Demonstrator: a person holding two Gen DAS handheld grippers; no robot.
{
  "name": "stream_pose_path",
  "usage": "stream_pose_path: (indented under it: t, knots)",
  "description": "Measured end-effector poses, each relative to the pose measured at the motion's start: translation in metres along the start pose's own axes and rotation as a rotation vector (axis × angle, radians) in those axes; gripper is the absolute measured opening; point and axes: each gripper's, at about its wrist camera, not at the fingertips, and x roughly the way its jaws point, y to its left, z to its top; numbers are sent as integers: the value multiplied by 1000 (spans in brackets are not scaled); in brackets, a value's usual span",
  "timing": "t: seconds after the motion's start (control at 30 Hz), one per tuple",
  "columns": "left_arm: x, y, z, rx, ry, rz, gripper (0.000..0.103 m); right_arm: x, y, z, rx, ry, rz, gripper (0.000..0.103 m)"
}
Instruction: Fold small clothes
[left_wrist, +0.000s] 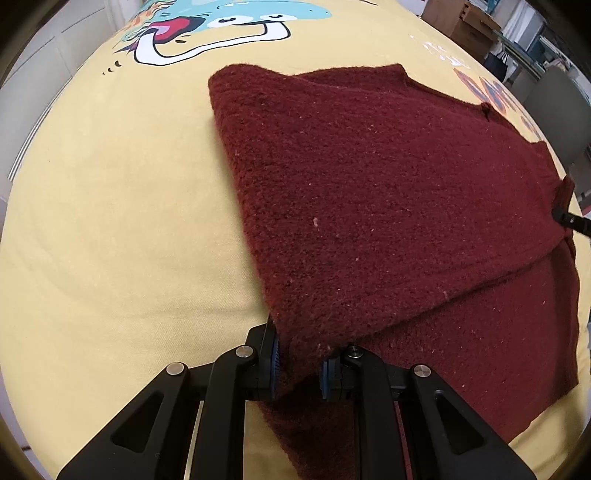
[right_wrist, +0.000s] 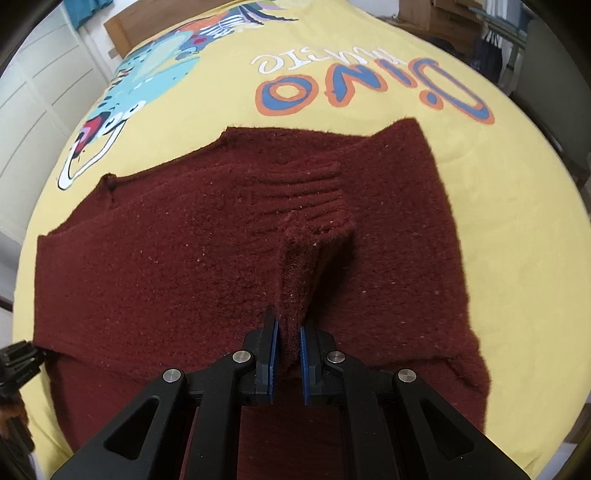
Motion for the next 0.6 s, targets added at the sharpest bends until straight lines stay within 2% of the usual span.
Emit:
stream_pose_path:
  t: [0.1, 0.27, 0.33, 0.4, 0.43, 0.47, 0.5, 0.53, 0.6]
  knots:
    - [5, 0, -1, -8, 8, 8, 14, -3, 6, -2, -62, -18, -56, 10]
    - [8, 0, -3, -21, -13, 27, 17, 16, 0, -9, -91, -11, -88, 12]
    - [8, 1, -4, -25, -15, 34, 21, 16, 0, -12, -102, -25, -86, 16]
    - [7, 1, -5, -33, -11, 62, 31, 12, -3, -12, -89, -35, -79, 29]
    - [6, 1, -5, -35, -10, 86, 41, 10, -6, -12, -80, -37, -79, 36]
    - [4, 0, -5, -34, -11, 115, 53, 8, -8, -11, -74, -38, -93, 56]
    - [1, 0, -6, -29, -16, 135, 58, 5, -11, -11, -69, -37, -120, 74]
    - [-1, 0, -7, -28, -21, 138, 66, 2, -14, -11, -66, -37, -129, 77]
    - [-10, 2, -9, -43, -38, 145, 70, -5, -19, -11, -53, -38, -112, 78]
